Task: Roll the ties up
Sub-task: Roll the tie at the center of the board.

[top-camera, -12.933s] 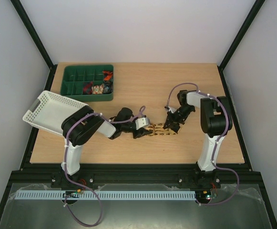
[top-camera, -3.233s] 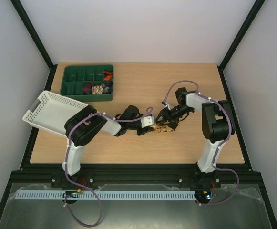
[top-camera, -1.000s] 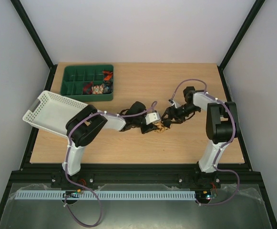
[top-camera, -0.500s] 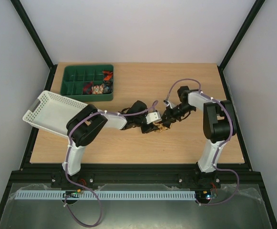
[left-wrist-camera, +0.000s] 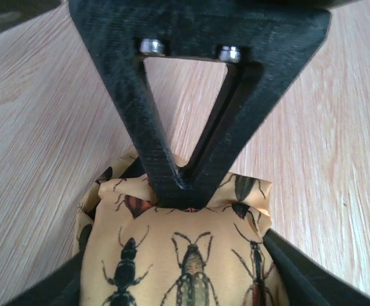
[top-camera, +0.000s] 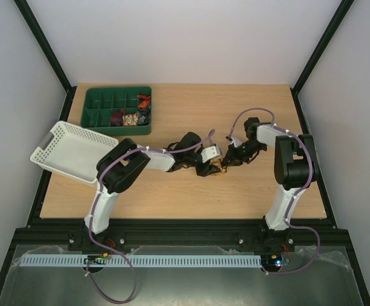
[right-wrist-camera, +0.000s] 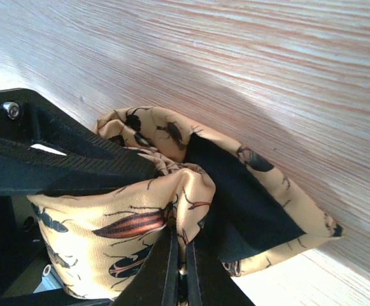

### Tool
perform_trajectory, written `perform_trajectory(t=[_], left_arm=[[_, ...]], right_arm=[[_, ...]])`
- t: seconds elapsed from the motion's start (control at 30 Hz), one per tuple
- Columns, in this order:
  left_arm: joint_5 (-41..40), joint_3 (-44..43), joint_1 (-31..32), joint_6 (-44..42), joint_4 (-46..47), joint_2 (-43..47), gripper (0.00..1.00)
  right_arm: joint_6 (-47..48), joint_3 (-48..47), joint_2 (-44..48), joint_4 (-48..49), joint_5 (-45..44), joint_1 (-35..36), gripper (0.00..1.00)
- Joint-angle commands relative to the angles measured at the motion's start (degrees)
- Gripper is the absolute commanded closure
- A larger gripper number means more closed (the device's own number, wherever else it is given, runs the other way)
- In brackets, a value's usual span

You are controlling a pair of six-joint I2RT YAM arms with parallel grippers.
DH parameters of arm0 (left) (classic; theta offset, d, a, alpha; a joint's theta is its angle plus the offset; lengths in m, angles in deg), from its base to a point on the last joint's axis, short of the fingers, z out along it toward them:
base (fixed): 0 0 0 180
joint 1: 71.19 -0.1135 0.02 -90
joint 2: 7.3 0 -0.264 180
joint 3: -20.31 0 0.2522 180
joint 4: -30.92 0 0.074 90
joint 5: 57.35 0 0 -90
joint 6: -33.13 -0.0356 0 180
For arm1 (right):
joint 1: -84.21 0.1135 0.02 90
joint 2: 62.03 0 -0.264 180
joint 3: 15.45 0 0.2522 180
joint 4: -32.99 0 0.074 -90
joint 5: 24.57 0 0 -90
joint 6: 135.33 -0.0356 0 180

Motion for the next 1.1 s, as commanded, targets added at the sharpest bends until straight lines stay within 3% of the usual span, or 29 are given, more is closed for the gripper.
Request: perform_trajectory(t=[0.0,0.07,0.13,0.4,0.53,0.7,0.93,1.07], left_arm=[[0.2,0.3,0.5,0.5,0.1,-3.4,0.55],[-1.2,1.6,0.4,-1.6,-1.9,-3.2,0.66],[-2.0,3.9,-0.1,-3.2,-3.5,-2.2,0.71],[-2.8,9.9,-1.1,-6.5,-3.2,-0.9,0.78],[-2.5,9.5,-1.0,-6.7,-2.7,-2.0,0.78],[-2.6,9.9,-1.0,-8.0,-2.8,-2.0,0.78],[-2.7,10.8,-1.2,-7.6,-2.4,-1.5,0.78],[-2.9,11.0,-1.2,-7.4,-2.0,-1.4,0.77]], right_arm=[[-1.1,1.4,-5.3,4.7,-10.6,0.4,0.99],[-0.9,0.7,-5.2,3.7,-9.7,0.5,0.99],[-0.7,0.2,-4.3,2.1,-8.2,0.2,0.92],[-0.3,-3.0,-3.5,-5.3,2.0,-4.7,0.36],[-2.2,-2.6,-5.1,-2.9,4.0,-4.5,0.24],[0.3,-2.9,-9.2,-4.2,5.3,-1.4,0.19],[5.8,-2.1,-8.6,-7.1,13.4,-0.8,0.37],[7.4,-1.5,-5.5,-7.7,15.5,-0.8,0.34]])
